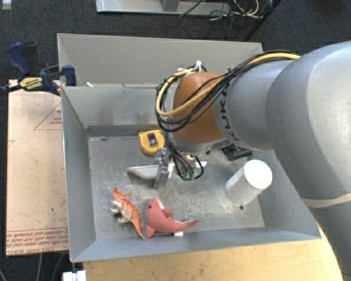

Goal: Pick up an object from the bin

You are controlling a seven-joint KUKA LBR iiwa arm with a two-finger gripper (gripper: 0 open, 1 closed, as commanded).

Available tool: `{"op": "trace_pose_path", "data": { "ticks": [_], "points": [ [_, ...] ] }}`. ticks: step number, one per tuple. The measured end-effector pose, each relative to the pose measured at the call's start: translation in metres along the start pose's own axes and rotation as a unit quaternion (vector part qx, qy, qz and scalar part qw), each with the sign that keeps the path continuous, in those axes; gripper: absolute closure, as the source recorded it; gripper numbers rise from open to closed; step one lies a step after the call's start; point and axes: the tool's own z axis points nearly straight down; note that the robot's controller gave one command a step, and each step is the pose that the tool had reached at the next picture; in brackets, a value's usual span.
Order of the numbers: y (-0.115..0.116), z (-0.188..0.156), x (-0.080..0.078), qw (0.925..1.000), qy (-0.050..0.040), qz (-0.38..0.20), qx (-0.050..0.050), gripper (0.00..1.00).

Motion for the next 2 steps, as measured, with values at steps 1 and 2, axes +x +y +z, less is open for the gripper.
{"op": "trace_pose_path", "data": {
  "ticks": [1, 2],
  "points": [
    [0.000, 0.000, 0.000, 1.0000, 0.0000, 0.000, 0.000, 1.00],
    [-0.004, -0.150, 0.001, 1.0000, -0.0025, 0.004, -0.001, 1.00]
  ]
}}
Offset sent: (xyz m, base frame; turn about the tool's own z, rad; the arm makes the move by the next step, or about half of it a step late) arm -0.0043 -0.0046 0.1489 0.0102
